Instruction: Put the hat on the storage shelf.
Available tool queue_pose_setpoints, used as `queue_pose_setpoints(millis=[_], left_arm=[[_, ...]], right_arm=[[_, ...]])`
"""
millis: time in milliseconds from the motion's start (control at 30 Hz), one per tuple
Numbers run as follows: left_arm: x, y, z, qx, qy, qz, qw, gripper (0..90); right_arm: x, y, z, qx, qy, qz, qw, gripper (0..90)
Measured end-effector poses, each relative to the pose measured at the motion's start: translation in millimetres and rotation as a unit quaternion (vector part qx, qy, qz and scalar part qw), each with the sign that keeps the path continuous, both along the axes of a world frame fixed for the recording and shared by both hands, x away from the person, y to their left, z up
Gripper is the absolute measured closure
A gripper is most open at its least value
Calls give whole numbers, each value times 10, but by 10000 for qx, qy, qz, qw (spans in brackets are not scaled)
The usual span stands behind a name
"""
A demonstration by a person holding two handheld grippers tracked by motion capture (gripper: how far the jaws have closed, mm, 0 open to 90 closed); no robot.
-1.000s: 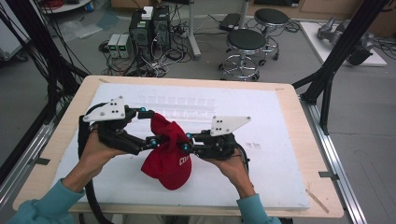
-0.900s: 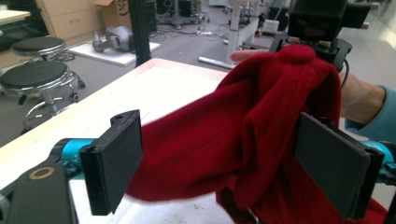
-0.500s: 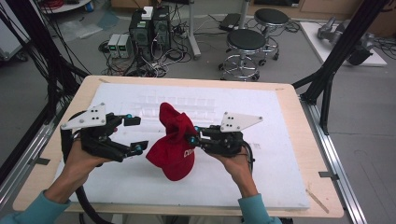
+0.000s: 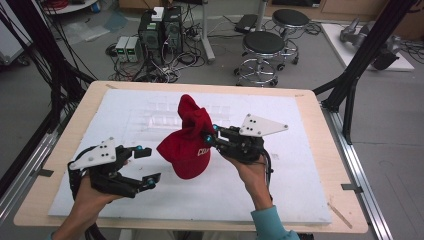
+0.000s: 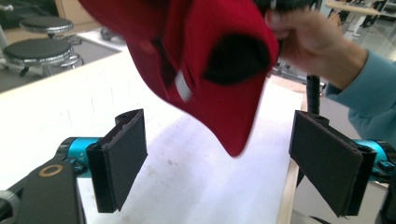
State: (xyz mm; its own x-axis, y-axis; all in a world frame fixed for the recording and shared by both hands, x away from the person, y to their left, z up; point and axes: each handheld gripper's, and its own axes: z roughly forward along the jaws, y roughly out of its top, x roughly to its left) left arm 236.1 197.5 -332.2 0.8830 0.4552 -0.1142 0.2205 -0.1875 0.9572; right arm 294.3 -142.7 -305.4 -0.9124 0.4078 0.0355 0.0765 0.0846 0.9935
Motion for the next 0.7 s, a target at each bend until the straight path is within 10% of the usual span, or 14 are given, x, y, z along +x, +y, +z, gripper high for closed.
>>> queue_pose_setpoints(millis=[333, 700], left_arm=[[45, -238, -207, -141, 339, -49, 9993, 208], [137, -340, -274, -347, 447, -343, 9978, 544]], right_arm=[[-17, 82, 58, 92, -41, -214, 9997, 832], [-27, 176, 65, 172, 1, -118, 9998, 832]])
